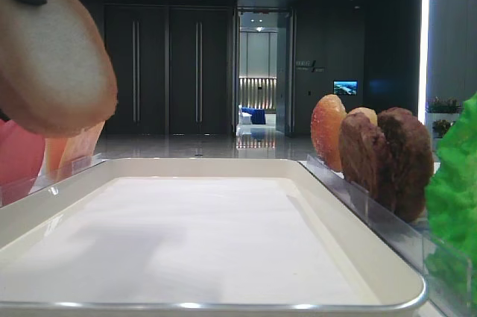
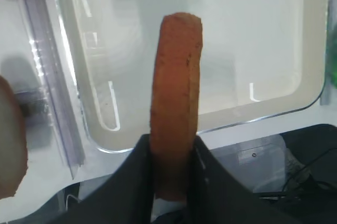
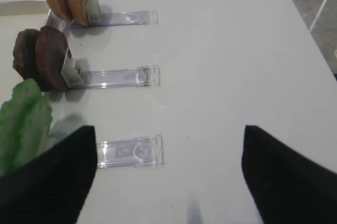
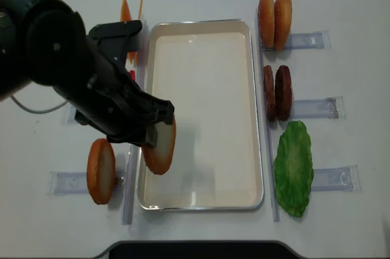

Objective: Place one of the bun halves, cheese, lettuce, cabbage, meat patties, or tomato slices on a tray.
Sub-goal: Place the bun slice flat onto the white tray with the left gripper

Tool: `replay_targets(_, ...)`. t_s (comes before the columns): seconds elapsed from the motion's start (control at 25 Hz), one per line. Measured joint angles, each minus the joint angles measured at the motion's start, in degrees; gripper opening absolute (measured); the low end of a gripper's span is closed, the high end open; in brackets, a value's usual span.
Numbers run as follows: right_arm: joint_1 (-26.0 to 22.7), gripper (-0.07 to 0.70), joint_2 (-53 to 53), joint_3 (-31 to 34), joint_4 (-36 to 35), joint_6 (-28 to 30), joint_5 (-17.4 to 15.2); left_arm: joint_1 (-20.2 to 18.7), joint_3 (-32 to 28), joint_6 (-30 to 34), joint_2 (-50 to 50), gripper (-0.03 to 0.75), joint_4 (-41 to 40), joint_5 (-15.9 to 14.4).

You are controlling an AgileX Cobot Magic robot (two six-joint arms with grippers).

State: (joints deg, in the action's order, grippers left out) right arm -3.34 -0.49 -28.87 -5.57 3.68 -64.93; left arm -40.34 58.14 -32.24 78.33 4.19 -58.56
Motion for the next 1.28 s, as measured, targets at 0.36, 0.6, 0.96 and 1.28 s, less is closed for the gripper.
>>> replay_targets(0.36, 0.0, 0.539, 0.0, 0.0, 0.0, 0.0, 0.0, 0.0, 0.0, 1.3, 0.0, 0.13, 1.4, 3.1)
replay_targets(0.6, 0.0, 0.539, 0.0, 0.0, 0.0, 0.0, 0.0, 0.0, 0.0, 0.5, 0.5, 0.13, 2.4, 5.3)
replay_targets(0.96, 0.0, 0.539, 0.0, 0.0, 0.0, 0.0, 0.0, 0.0, 0.0, 2.0, 5.5, 0.129, 6.8, 11.7)
replay_targets(1.28, 0.0, 0.539, 0.0, 0.0, 0.0, 0.0, 0.0, 0.0, 0.0, 6.7, 11.1, 0.129, 12.5, 15.1)
